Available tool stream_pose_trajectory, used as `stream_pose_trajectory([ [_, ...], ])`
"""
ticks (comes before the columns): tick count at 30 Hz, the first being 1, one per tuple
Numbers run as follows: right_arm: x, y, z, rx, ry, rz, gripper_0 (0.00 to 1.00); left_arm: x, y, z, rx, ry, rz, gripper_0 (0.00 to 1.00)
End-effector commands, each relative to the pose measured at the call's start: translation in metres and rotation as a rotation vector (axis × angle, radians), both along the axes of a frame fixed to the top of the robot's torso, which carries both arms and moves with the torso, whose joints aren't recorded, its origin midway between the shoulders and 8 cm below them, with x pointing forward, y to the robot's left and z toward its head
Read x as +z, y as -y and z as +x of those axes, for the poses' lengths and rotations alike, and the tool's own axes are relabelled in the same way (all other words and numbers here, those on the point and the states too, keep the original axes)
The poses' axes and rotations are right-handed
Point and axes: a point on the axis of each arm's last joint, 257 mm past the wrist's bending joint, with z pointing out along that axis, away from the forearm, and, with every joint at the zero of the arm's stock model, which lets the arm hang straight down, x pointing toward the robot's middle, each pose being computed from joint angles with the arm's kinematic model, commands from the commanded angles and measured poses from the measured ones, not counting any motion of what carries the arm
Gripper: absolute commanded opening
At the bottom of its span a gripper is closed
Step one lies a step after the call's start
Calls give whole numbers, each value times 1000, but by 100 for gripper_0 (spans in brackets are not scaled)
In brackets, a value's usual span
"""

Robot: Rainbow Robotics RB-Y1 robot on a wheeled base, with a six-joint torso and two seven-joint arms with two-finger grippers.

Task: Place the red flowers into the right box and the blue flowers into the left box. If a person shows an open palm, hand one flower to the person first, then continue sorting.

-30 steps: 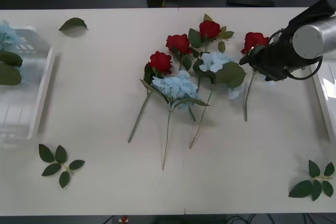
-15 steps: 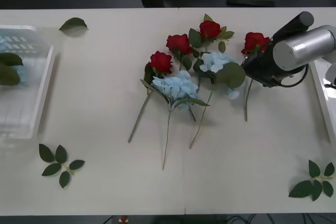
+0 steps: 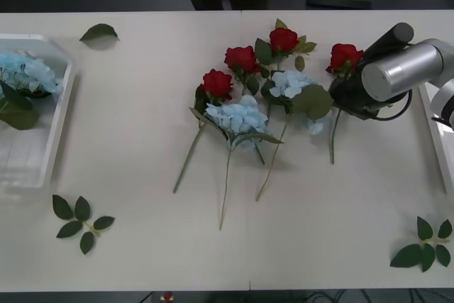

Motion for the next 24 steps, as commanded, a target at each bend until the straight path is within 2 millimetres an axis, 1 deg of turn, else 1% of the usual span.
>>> stream_pose_trajectory([
  [1, 6, -6, 5, 26, 14, -33, 31, 19, 6, 17, -11, 37, -12, 100],
  [7, 4, -5, 4, 34, 9, -43, 31, 19, 6, 17, -11, 35, -13, 100],
  [9, 4, -6, 4, 40, 10, -41, 16, 19, 6, 17, -11, 37, -12, 100],
  [10, 3, -6, 4, 40, 7, -42, 14, 20, 7, 18, -12, 38, -12, 100],
  [11, 3, -7, 4, 39, 7, -37, 14, 19, 7, 17, -11, 37, -13, 100],
  [12, 4, -8, 4, 42, 8, -37, 0, 20, 7, 18, -12, 38, -12, 100],
  [20, 6, -11, 6, 56, 20, -25, 0, 20, 7, 18, -16, 39, -14, 100],
  [21, 10, -10, 7, 56, 27, -24, 0, 20, 7, 19, -16, 40, -14, 100],
  [24, 29, -12, 11, 75, 52, -4, 0, 20, 7, 19, -16, 40, -14, 100],
])
